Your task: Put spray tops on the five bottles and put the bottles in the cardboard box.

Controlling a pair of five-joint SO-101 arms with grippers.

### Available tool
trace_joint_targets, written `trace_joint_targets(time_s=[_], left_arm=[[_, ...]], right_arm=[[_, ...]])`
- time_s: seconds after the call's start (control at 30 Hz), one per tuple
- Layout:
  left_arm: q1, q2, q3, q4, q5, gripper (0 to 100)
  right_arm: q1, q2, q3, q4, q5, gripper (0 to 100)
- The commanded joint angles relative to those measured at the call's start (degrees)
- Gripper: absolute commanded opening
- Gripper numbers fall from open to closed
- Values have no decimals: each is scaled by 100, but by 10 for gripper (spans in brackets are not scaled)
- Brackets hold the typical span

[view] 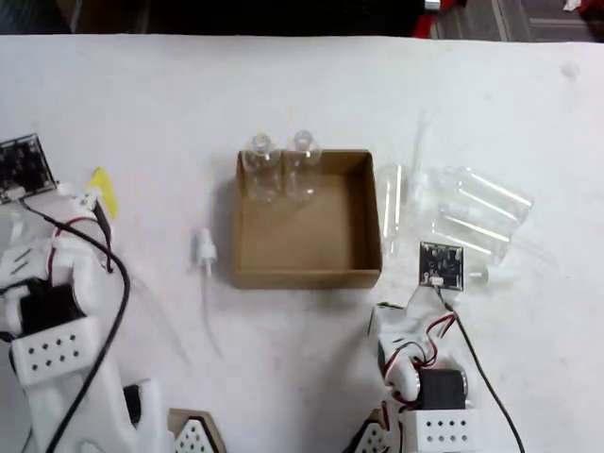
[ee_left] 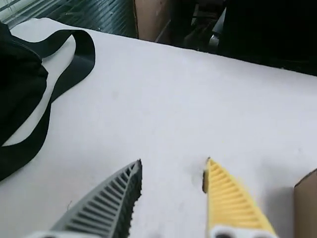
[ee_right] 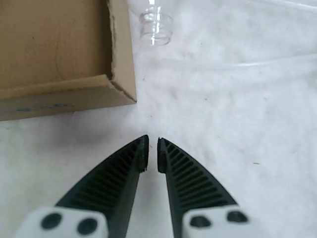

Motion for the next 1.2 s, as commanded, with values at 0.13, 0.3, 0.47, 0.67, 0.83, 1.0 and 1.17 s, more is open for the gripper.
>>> trace_joint_targets(time_s=[0.13, 0.3, 0.47, 0.67, 0.83, 1.0, 1.17], left_arm=[[-57, 3231, -2453, 2629, -686, 195], [-171, 5209, -3490, 3437, -26, 195], [-154, 5886, -3587, 3086, 659, 196], [110, 6185, -3543, 2769, 1099, 196], [22, 6422, -3429, 2629, 1530, 196], [-4, 6624, -3429, 2400, 1574, 191], [4, 6774, -3481, 2312, 1574, 88]], right_arm=[[-13, -40, 53, 48, 9, 18], [-13, -31, 53, 48, 9, 17], [-13, -31, 53, 57, 9, 17], [-13, -31, 53, 57, 9, 17], [-13, -31, 53, 57, 9, 16], [-13, -22, 53, 57, 9, 16], [-4, -13, 53, 57, 9, 16]])
